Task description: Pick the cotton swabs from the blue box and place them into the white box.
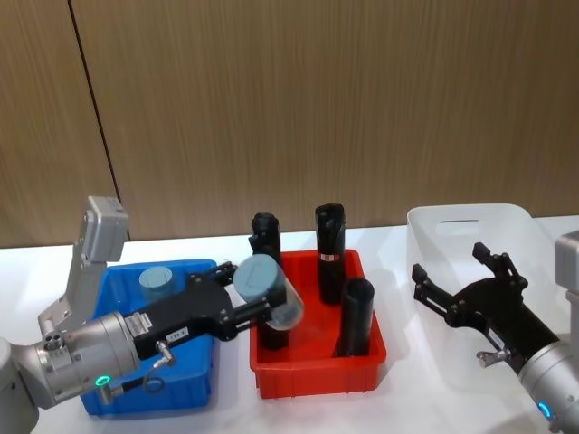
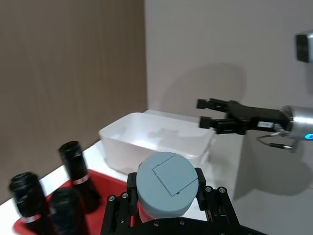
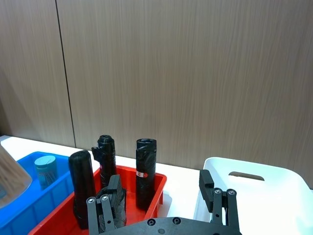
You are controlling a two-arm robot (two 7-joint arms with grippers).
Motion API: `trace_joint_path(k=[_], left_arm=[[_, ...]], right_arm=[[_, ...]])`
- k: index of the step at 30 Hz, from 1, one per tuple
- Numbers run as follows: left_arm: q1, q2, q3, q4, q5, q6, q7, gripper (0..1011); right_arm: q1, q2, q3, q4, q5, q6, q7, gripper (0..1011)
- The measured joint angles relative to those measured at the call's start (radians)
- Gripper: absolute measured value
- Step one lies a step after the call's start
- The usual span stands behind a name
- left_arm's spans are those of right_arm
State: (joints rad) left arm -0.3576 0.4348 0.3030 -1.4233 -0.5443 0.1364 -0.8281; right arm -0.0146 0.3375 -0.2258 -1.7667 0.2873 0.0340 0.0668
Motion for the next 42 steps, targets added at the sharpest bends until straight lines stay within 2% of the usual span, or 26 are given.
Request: trace_joint_path(k=[9, 15, 33, 42], left_arm=[[-0.035, -0.015, 0.016, 0.047, -0.017, 0.005, -0.143, 678], [-0.048, -0.019, 0.022, 0.069, -0.026, 0.01, -0.185, 678], [-0.056, -0.012, 0.026, 0.088, -0.041, 0.015, -0.2, 678], [-0.057, -0.011, 0.027, 0.091, -0.043, 0.014, -0.201, 678]], right_arm=[[0.0, 0.0, 0.0, 0.0, 0.0, 0.0, 0.0, 1002], [0.0, 0.0, 0.0, 0.0, 0.0, 0.0, 0.0, 1002], [0.0, 0.0, 0.001, 0.0, 0.0, 0.0, 0.003, 1002], [0.001, 0.005, 0.005, -0.002, 0.023, 0.015, 0.039, 1002]])
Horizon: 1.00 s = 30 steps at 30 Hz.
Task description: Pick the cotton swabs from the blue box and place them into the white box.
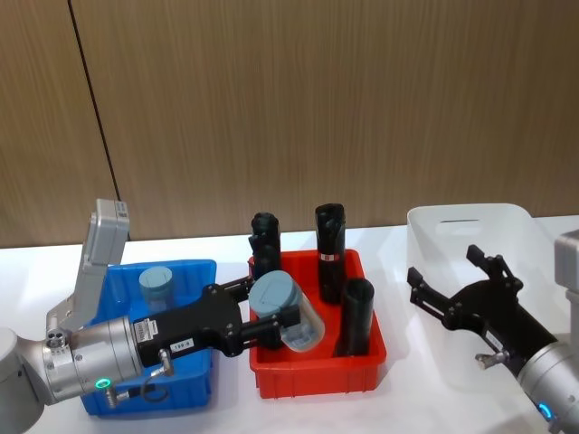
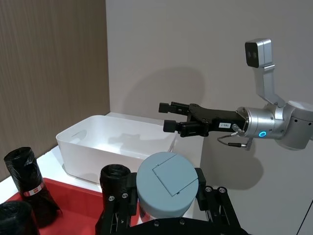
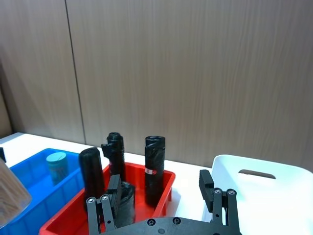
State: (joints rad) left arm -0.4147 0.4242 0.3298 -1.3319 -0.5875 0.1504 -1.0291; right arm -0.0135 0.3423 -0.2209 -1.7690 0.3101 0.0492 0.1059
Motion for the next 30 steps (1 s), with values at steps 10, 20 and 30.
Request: trace_joint_path(k=[10, 20, 30], left_arm=[[-0.001, 0.001, 0.0, 0.001, -0.001, -0.001, -0.001, 678], [-0.001, 0.002, 0.0, 0.003, -0.002, -0.001, -0.001, 678], [-0.001, 0.002, 0.0, 0.003, -0.002, -0.001, -0.001, 678]], right_arm=[[0.015, 0.021, 0.013, -0.008, 0.053, 0.075, 0.094, 1002], [0.044, 0.053, 0.02, -0.011, 0.075, 0.157, 0.235, 1002], [0.089, 0.074, 0.012, 0.004, 0.046, 0.221, 0.394, 1002]])
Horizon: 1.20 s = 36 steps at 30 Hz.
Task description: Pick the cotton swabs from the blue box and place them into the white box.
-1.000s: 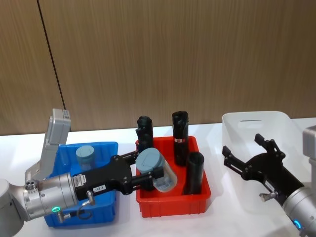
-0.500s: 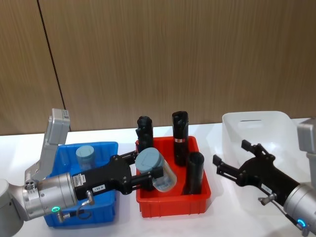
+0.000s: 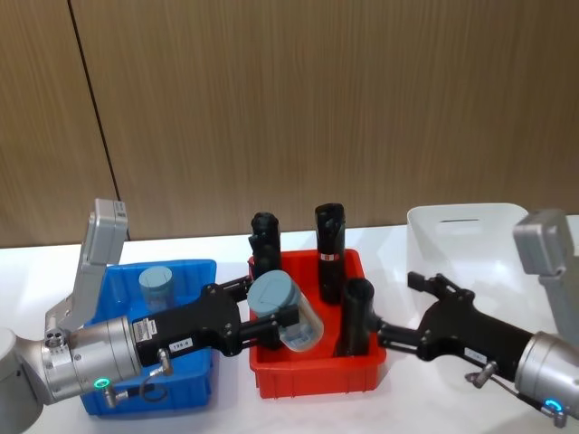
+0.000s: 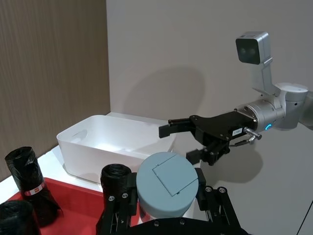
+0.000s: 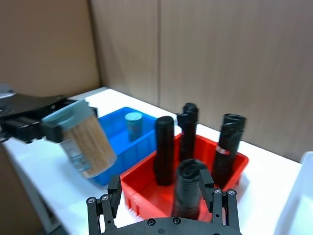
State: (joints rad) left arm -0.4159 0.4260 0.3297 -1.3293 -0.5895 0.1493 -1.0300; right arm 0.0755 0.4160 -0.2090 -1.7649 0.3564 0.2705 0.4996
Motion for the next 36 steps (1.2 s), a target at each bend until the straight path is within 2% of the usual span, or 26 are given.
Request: trace_joint_path(k=[3, 13, 23, 36], left_arm=[[0.0, 0.0, 0.0, 0.0, 0.0, 0.0, 0.0, 678], [0.0, 0.0, 0.0, 0.0, 0.0, 0.0, 0.0, 678], [0.0, 0.0, 0.0, 0.0, 0.0, 0.0, 0.0, 679], [0.0, 0.0, 0.0, 0.0, 0.0, 0.0, 0.0, 678]], right_arm=[[0.023, -0.001, -0.011, 0.011, -0.02, 0.019, 0.058, 1002], [0.079, -0.025, -0.047, 0.047, -0.071, 0.045, 0.164, 1002], [0.116, -0.05, -0.075, 0.074, -0.095, 0.052, 0.218, 1002], [0.146, -0.072, -0.102, 0.091, -0.105, 0.048, 0.247, 1002]])
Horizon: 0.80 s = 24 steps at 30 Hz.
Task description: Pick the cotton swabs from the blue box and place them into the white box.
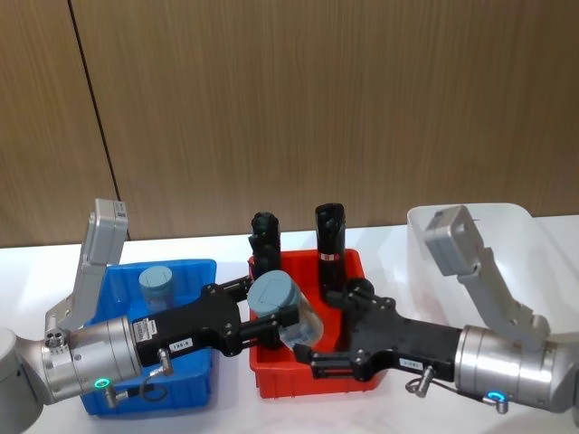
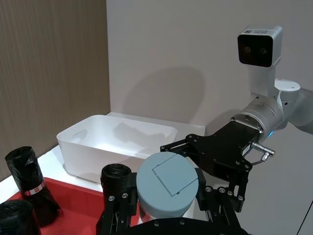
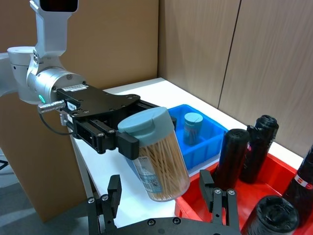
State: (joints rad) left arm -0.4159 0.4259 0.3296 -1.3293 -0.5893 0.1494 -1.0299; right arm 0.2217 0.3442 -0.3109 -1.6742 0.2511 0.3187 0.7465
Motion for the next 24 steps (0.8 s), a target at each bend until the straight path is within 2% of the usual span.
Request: trace_joint_path(k=[24], left_arm=[[0.0, 0.0, 0.0, 0.0, 0.0, 0.0, 0.0, 678]], right_arm=[[0.049, -0.05, -0.052, 0.069, -0.056, -0.047, -0.005, 1002]])
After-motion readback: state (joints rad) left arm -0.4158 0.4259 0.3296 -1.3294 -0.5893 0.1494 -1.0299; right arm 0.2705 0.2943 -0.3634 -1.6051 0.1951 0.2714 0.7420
